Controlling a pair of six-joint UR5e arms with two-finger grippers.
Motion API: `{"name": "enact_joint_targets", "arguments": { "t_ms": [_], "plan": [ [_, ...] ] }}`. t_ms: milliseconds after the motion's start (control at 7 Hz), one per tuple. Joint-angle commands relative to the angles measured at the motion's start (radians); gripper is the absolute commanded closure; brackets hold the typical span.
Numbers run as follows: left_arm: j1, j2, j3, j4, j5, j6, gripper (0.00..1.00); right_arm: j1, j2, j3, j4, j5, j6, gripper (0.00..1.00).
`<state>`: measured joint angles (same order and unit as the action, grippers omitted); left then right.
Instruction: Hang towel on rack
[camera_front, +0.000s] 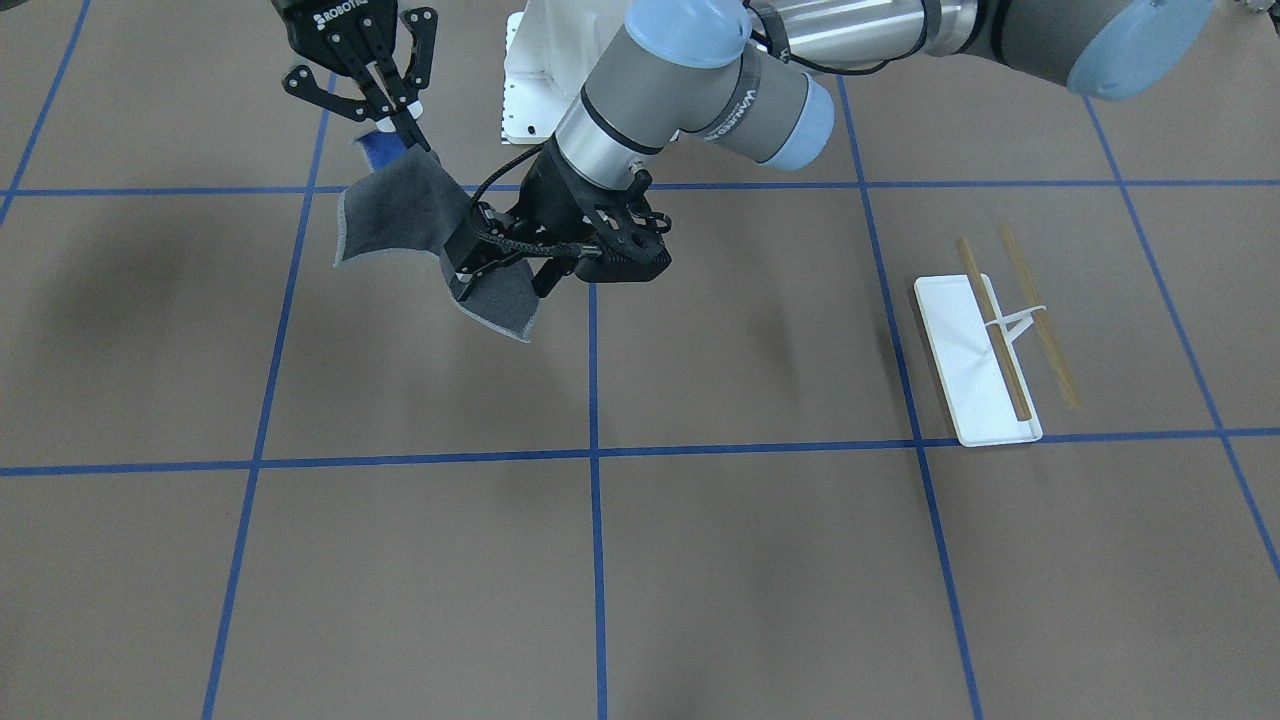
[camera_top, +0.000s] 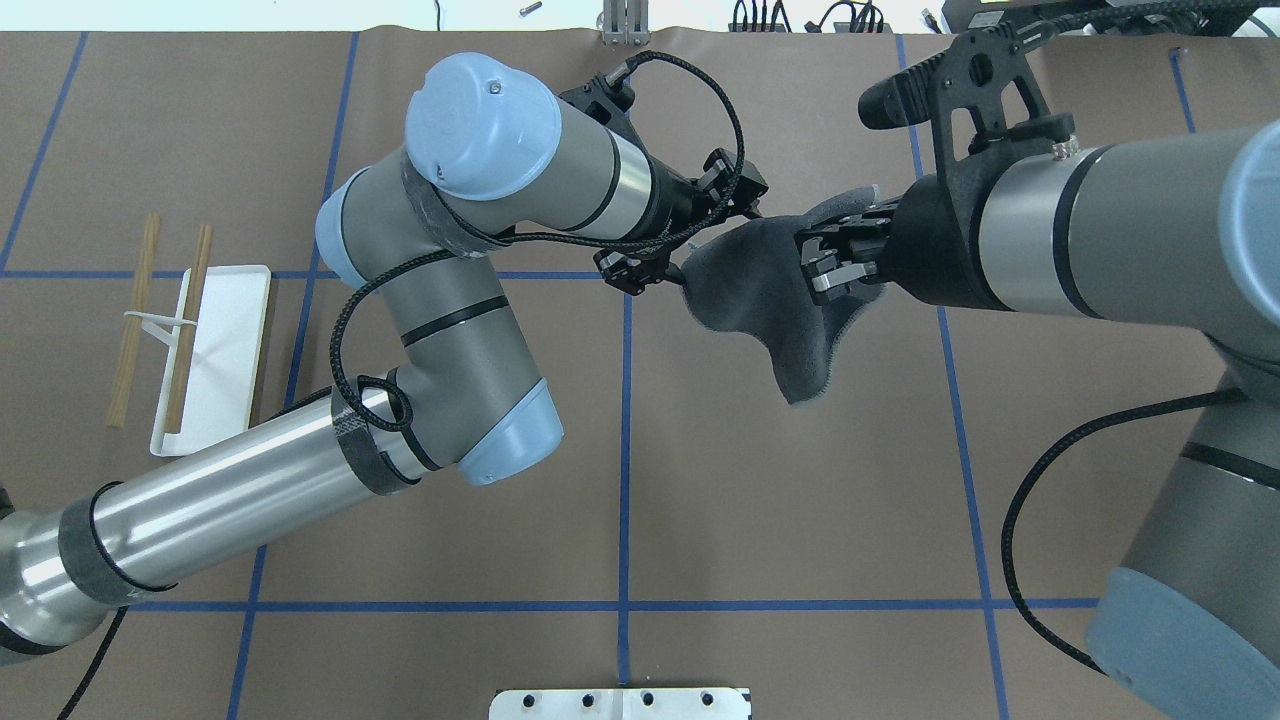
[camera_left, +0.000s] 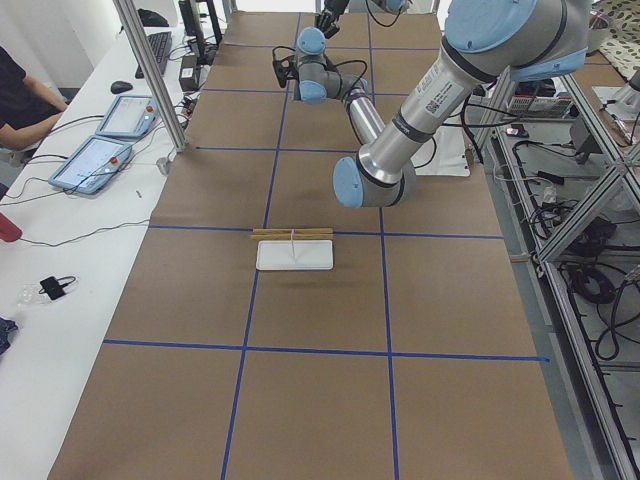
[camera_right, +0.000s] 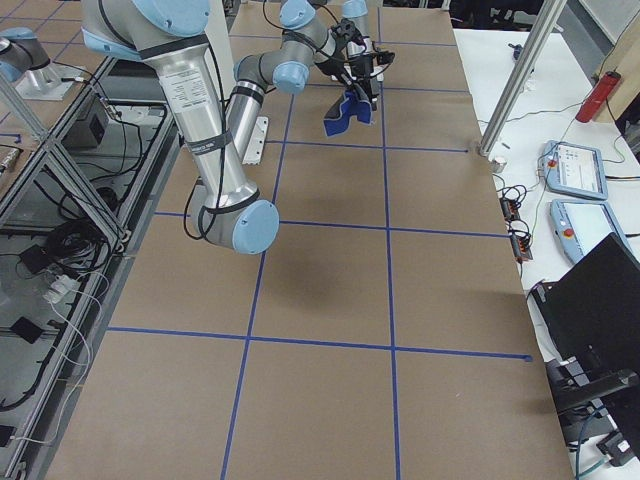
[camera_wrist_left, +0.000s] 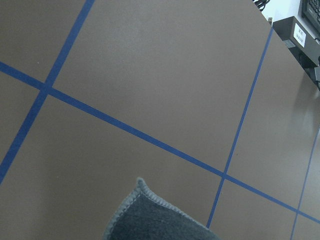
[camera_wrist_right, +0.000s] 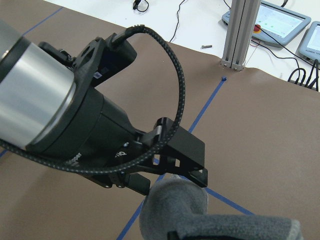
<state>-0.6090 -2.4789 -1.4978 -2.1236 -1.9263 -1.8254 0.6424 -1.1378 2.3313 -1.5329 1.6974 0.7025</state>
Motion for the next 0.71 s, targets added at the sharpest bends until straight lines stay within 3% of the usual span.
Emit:
{"name": "enact_joint_targets", "arguments": {
  "t_ms": [0, 429, 571],
  "plan": [
    [0.0, -0.012, 0.008, 0.004, 0.007, 0.0, 0.02, -0.004, -0.002, 0.011, -0.009, -0.007, 0.0, 1.0],
    [0.002, -0.028, 0.042, 0.002, 0.009, 0.0, 0.02, -0.006, 0.001, 0.014, -0.009, -0.007, 0.0, 1.0],
    [0.0, -0.028, 0.042, 0.002, 0.009, -0.002, 0.17, -0.006, 0.004, 0.016, -0.009, -0.007, 0.0, 1.0]
  ]
}}
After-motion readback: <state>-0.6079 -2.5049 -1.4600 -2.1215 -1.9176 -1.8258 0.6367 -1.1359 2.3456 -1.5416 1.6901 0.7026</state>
